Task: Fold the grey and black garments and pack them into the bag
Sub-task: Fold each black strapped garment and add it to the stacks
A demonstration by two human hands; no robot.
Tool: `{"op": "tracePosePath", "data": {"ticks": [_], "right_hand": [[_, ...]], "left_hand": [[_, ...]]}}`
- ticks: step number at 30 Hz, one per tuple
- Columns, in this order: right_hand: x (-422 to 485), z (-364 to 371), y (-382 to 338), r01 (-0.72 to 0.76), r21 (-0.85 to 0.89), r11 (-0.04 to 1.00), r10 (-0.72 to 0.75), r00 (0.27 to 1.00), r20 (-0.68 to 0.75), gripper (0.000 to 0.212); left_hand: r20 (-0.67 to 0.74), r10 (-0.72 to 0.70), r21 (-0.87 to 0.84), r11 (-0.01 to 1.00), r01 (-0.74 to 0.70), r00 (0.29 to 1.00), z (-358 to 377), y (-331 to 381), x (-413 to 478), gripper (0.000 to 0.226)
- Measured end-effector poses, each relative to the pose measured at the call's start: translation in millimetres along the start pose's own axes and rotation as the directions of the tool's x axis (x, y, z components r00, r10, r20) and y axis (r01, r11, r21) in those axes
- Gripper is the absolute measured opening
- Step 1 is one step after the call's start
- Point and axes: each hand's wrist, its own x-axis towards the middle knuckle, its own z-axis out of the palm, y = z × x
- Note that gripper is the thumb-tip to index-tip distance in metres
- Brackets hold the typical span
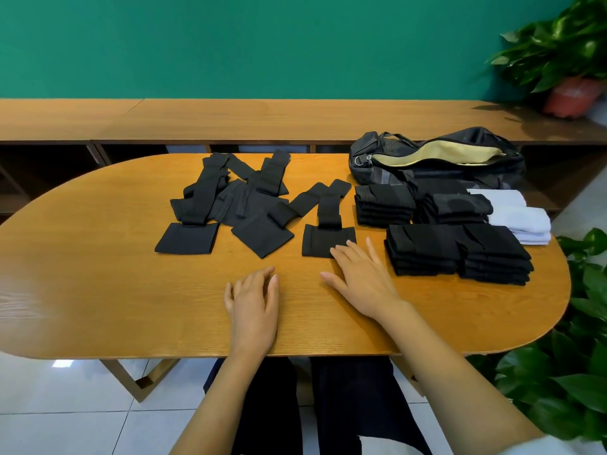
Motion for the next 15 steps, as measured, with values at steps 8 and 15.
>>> {"op": "tracePosePath", "data": {"ticks": [8,15], "right_hand": [[-52,11,-1,0.108,0.102,0.989,-0.079,0.964,-0.254,0.056],[-61,13,-1,0.164,0.207,0.965,-0.071,0.916,-0.394,0.036]], "left_hand": [[0.08,0.209,0.024,0.977,-0.211,0.975,2,-4,-1,0.036],[0.278,0.343,0.043,0.929,-0.368,0.898,3,-1,-1,0.04]]}}
